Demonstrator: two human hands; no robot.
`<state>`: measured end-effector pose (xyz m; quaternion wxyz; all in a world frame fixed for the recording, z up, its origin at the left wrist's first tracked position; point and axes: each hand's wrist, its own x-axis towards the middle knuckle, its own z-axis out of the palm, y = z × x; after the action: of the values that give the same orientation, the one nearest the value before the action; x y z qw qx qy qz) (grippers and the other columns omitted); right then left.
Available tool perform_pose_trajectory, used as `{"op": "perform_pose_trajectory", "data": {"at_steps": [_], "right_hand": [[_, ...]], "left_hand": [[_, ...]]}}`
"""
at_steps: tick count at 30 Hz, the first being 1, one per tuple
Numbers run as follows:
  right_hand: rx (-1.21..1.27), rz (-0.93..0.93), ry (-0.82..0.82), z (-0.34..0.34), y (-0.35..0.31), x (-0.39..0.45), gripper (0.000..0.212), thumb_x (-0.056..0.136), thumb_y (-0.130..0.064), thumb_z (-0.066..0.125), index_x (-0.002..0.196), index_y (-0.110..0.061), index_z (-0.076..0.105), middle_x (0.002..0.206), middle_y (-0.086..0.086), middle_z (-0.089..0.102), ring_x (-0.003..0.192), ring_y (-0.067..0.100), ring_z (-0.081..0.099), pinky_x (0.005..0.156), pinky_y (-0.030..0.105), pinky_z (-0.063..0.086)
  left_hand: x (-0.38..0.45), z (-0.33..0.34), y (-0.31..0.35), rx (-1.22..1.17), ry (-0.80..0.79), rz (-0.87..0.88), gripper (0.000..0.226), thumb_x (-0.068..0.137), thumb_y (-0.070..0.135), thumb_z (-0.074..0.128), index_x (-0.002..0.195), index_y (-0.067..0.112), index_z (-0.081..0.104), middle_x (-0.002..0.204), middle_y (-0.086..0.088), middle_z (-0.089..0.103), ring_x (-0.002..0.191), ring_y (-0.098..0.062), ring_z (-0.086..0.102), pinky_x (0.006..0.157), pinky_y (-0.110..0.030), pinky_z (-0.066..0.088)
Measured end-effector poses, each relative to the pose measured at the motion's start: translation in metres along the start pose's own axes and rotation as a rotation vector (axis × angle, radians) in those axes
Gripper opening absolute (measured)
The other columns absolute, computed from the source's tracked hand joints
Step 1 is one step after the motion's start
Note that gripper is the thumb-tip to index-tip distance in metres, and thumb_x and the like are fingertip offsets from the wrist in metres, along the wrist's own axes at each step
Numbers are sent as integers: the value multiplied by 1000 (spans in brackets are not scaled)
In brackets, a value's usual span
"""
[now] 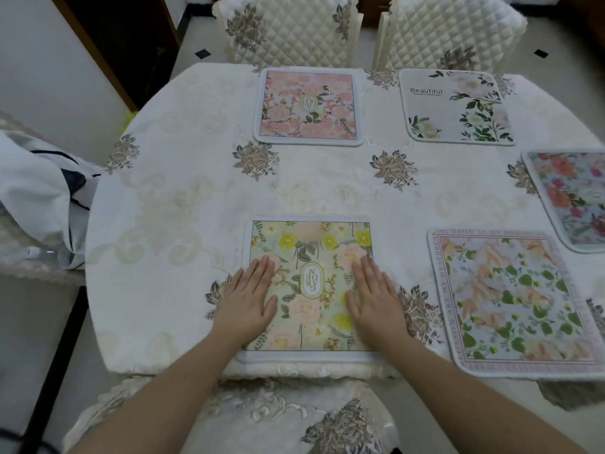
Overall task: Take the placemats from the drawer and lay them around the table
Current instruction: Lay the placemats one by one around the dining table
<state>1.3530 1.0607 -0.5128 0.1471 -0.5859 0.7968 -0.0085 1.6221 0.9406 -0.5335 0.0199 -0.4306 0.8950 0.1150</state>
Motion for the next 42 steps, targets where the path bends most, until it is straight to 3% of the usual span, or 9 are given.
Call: {"op": "perform_pose_trajectory", "data": {"at_steps": [4, 11, 17, 20, 24, 31, 36, 40, 42], "right_hand": [[-3, 71, -11, 0, 20, -7, 67, 98, -50, 6, 154, -20, -13, 162, -2, -17, 147, 7, -19, 123, 34, -4], [62, -14, 33, -1, -26, -17, 62, 102, -45, 6, 154, -16, -8, 162, 0, -13, 149, 12, -15, 121, 32, -8], [86, -128, -37, 27, -88, -30, 62, 102, -41, 23, 152, -5, 26, 160, 9, 21, 149, 22, 18, 118, 38, 13], [28, -256, -56, 25, -71, -31, 65, 102, -46, 25, 153, -6, 24, 161, 9, 19, 150, 21, 16, 119, 38, 14], [-89, -426, -92, 16, -38, -33, 65, 102, -49, 24, 156, -13, 17, 163, 3, 12, 151, 17, 10, 121, 37, 7], [-37, -204, -138, 4, 1, -49, 62, 102, -55, 10, 156, -25, 9, 164, -3, 5, 151, 17, 5, 120, 39, 7], [-60, -79, -155, 2, 25, -65, 72, 92, -63, -10, 154, -25, -13, 161, -7, -18, 147, 7, -18, 122, 35, -3], [-77, -4, -174, -12, 12, -75, 104, 72, -68, -32, 156, -17, 1, 162, -2, -7, 150, 12, -4, 120, 33, -4], [-26, 56, -196, -21, 8, -76, 120, 64, -72, -37, 156, -15, 14, 164, 1, 7, 150, 15, 9, 120, 33, 2]], "left_hand": [[-15, -5, -16, 25, -31, 39, 66, 100, 48, 22, 158, 19, 12, 165, 2, 10, 152, -15, 12, 121, -40, 11], [-29, -16, 9, 1, 44, 49, 60, 100, 38, 26, 149, 6, 40, 155, -11, 40, 144, -24, 36, 118, -43, 15], [-32, 4, 58, -98, 5, -26, 63, 101, 38, 25, 155, 6, 26, 162, -10, 22, 150, -23, 21, 122, -39, 9], [-34, 7, 45, -15, -50, 46, 68, 103, 48, 23, 158, 10, 11, 165, -6, 6, 153, -19, 6, 122, -39, 5], [-40, 0, 16, 80, -83, 144, 72, 102, 56, 23, 158, 12, 10, 166, -5, 8, 153, -19, 8, 121, -40, 8], [-57, -26, -23, 193, -253, 162, 74, 101, 62, 20, 156, 12, 23, 164, -3, 20, 150, -17, 20, 122, -39, 12], [-70, -39, -35, 171, -329, 95, 74, 101, 59, 17, 151, 9, 34, 159, -5, 32, 149, -15, 18, 120, -34, 10], [-76, -46, -18, 222, -258, 87, 81, 95, 58, -3, 155, 8, 15, 162, -5, 9, 151, -18, 14, 121, -35, 8], [-72, -57, -7, 200, -293, 62, 89, 85, 58, -8, 157, 10, 13, 165, -6, 11, 152, -21, 13, 122, -38, 12]]}}
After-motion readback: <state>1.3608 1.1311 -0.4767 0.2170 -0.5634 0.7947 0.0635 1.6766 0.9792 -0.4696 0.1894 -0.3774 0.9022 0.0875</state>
